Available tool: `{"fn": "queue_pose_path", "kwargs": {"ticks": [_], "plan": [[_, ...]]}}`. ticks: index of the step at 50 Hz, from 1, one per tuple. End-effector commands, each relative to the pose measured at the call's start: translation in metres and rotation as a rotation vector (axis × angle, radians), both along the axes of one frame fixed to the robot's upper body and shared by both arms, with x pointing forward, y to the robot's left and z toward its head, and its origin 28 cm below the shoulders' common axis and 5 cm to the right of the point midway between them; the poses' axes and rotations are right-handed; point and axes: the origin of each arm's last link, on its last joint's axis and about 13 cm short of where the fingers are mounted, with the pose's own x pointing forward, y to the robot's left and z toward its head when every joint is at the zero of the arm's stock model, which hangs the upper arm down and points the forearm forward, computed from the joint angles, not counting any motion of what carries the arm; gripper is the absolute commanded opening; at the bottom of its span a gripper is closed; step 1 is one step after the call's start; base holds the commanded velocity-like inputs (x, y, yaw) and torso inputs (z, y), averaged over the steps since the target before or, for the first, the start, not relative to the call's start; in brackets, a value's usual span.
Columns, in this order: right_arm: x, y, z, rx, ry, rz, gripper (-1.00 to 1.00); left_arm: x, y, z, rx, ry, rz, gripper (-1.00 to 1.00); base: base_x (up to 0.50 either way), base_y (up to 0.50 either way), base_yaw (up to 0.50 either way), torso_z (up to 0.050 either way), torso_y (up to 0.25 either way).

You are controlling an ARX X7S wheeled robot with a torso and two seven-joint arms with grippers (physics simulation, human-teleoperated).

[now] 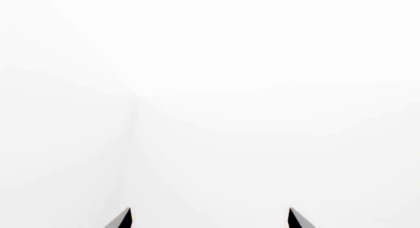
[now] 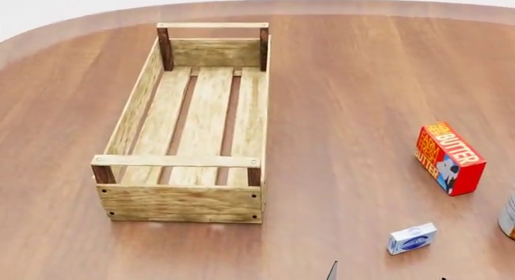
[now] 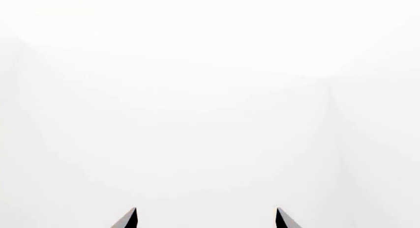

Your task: Pick up the cream cheese and put it in the tray.

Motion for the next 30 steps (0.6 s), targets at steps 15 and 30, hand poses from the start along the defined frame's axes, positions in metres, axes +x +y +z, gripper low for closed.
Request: {"fn": "queue_pose_path", "kwargs": {"ticks": [15, 30], "plan": [[-0.0002, 0.0005, -0.0001, 0.0, 0.004, 0.008, 1.0, 0.0011, -0.0015, -0.0021, 0.011, 0.002, -0.002, 1.0, 0.1, 0.25, 0.0, 0.0, 0.0], [-0.0002, 0.0002, 0.0001, 0.008, 0.008, 0.014, 1.0, 0.0008, -0.0018, -0.0023, 0.013, 0.004, -0.003, 1.0, 0.11, 0.25, 0.0, 0.0, 0.0]]}}
